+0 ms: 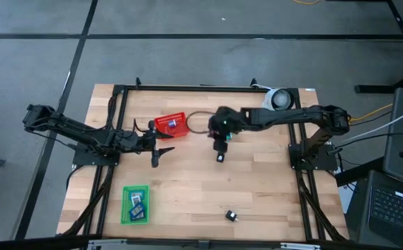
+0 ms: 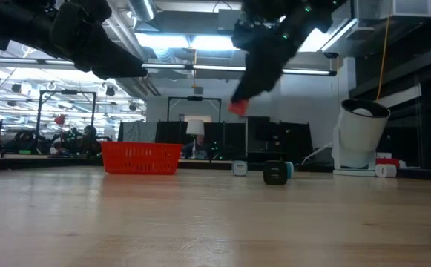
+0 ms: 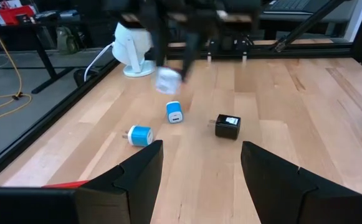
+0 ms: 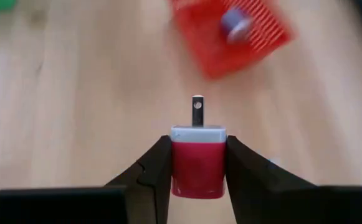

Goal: Pick & Place Office items
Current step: Put the pink charger adapter into the red bin

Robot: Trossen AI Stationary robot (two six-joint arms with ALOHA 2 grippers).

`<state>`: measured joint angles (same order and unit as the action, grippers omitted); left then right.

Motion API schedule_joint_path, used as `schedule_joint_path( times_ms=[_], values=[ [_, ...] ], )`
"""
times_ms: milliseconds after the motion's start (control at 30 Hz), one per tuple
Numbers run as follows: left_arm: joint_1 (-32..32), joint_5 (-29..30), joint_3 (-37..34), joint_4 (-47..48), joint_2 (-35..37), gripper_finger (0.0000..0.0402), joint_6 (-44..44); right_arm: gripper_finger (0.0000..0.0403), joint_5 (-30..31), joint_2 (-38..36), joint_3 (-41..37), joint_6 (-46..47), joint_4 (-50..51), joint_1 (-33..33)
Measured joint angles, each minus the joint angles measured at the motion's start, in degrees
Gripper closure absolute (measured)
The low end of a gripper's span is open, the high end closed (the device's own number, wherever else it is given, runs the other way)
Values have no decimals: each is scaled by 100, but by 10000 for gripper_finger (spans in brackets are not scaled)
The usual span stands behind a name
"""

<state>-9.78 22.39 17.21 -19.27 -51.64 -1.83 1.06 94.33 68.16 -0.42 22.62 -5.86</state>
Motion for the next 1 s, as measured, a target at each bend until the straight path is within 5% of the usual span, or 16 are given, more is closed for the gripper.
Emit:
schedule_joint_path(
  times_ms=[167,767,1000],
  values=[
    [2,0,0,-4,0,190,5,283,180,175,302,-23,-673,-334],
    [0,505,0,-24,133,190,299,283,-1086,1889,334,719,-3479,-1007],
    [0,432,0,-23,132,190,262,282,-1327,2487,1337,747,-3185,-981]
  ],
)
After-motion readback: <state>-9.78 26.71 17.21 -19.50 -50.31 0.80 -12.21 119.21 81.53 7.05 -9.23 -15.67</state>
